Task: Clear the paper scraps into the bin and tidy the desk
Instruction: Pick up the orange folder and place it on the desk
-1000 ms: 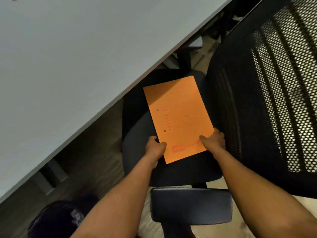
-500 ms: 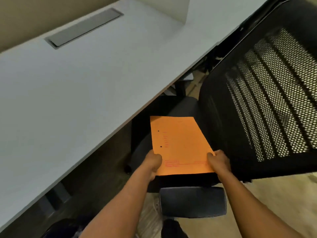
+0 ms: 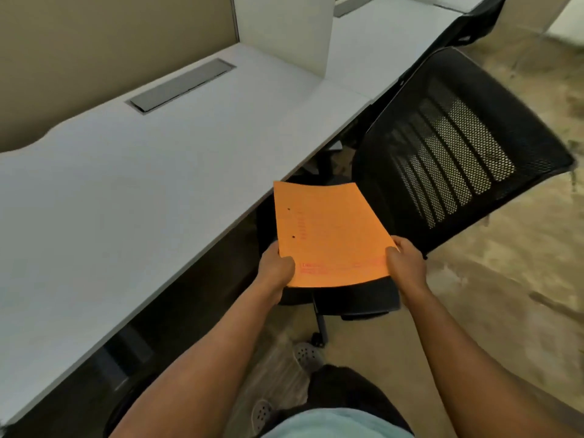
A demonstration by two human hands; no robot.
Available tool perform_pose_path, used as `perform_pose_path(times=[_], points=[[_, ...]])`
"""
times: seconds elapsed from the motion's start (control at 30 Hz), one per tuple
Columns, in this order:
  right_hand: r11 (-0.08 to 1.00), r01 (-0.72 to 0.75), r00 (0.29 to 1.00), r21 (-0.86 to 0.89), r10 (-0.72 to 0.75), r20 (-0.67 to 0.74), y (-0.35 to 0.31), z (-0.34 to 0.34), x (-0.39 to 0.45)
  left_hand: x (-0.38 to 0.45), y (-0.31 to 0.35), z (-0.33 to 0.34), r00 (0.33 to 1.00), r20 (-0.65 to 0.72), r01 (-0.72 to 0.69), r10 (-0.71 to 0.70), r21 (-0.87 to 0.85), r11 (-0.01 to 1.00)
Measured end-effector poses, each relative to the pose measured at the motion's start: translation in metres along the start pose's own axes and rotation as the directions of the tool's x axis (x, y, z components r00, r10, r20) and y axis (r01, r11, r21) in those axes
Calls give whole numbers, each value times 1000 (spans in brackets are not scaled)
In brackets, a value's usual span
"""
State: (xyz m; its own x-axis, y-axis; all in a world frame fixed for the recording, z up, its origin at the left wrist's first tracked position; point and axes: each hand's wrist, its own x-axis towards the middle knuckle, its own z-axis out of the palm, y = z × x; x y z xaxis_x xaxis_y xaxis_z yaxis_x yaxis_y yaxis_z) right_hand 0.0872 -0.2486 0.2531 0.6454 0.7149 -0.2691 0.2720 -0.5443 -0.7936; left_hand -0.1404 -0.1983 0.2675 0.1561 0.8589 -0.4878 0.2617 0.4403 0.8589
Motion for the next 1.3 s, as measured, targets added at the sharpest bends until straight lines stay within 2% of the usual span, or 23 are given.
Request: perform_pose_path(times=[0.2,0.33,0.47,0.63,0.83,1.0,1.17,1.3], points=[[984,108,978,140,-130,161,-50,40,-40,-28,-2,-70,964,-188,-192,187,-11,981],[966,173,916,192,-229,328,-85,81,-67,-34,-18,-123,911,-365,-201,192,14,980],[949,249,829,191,-311,465,-118,122,-83,-34,-35,-177,854,-479,-201,204,58,978],[944,290,747,155,-325,580,-148,173,-73,-29,-47,-224,816,-554,-174,167,40,984],[929,339,667,151,-350,658,-199,240,-44,3,-47,-273,819,-563,-192,109,-90,977],[910,389,602,143,-369,709,-241,302,-3,52,-35,-311,795,-600,-205,95,-118,972],[902,408,574,144,-375,728,-284,356,41,111,-18,-347,767,-639,-180,63,-120,976],[873,473,535,116,-389,750,-313,395,78,156,-4,-370,721,-692,-147,31,-109,983]])
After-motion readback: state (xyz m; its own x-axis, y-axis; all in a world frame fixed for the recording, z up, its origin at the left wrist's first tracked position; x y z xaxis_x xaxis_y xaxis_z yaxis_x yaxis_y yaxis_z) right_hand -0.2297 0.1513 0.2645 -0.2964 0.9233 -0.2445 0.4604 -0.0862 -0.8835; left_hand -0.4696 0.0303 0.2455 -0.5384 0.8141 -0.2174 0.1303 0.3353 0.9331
